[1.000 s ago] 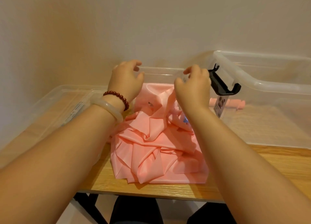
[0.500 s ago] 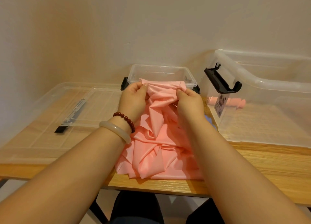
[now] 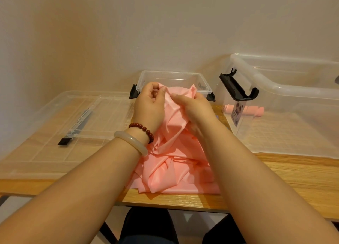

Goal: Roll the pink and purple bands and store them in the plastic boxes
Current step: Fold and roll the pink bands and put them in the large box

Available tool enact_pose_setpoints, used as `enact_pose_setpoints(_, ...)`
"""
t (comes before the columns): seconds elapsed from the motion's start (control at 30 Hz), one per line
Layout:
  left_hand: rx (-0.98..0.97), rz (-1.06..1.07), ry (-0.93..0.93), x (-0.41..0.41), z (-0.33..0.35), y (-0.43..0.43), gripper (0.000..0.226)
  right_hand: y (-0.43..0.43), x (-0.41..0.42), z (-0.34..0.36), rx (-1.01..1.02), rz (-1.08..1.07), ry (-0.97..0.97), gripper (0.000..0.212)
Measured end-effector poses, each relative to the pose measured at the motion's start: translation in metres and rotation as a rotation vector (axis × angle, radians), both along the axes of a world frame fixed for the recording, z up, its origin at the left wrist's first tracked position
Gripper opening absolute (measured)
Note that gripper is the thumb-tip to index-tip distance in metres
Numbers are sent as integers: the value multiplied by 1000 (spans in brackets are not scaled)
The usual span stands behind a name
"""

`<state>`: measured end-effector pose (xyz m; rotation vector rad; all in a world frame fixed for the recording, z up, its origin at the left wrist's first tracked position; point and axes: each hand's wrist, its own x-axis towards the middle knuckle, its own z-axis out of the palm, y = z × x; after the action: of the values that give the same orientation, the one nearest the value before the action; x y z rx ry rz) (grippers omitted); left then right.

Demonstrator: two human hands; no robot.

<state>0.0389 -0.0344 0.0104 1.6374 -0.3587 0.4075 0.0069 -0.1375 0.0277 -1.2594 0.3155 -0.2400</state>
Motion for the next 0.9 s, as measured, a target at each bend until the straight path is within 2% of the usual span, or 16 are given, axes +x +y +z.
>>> enact_pose_setpoints(0.07,7,26,12,3,1,3,8,-5,-5,0,-64,-19,11,25)
enact_pose_setpoints(0.17,-9,59,14,8,3,10,6,-17,-9,-6,-137,-1,30,31)
enact_pose_setpoints(0.27,41,81,-27,10,2,15,6,-22,-17,-9,-430,-54,98,36)
enact_pose_setpoints(0.33,72,88,-67,10,1,17,7,-23,-21,-8,-595,-133,90,28)
enact_pose_setpoints(0.4,95,90,-92,10,1,18,8,-25,-23,-5,-631,-218,94,17)
enact_pose_setpoints(0.47,115,85,-104,11,2,20,8,-22,-25,-1,-471,-203,158,18)
enact_pose_setpoints(0.57,156,80,-104,14,4,24,7,-24,-23,7,174,-58,228,17)
enact_pose_setpoints(0.63,167,49,-73,17,6,25,7,-28,-21,10,435,-10,242,17)
enact_pose_setpoints(0.7,151,-6,-18,17,8,26,6,-32,-19,10,525,-16,248,21)
enact_pose_setpoints(0.77,115,-53,42,17,9,26,9,-29,-20,10,524,-8,236,29)
enact_pose_setpoints(0.83,94,-58,59,15,10,25,15,-25,-23,12,435,58,199,20)
enact_pose_setpoints(0.9,85,-34,45,14,11,25,13,-23,-24,12,244,135,172,13)
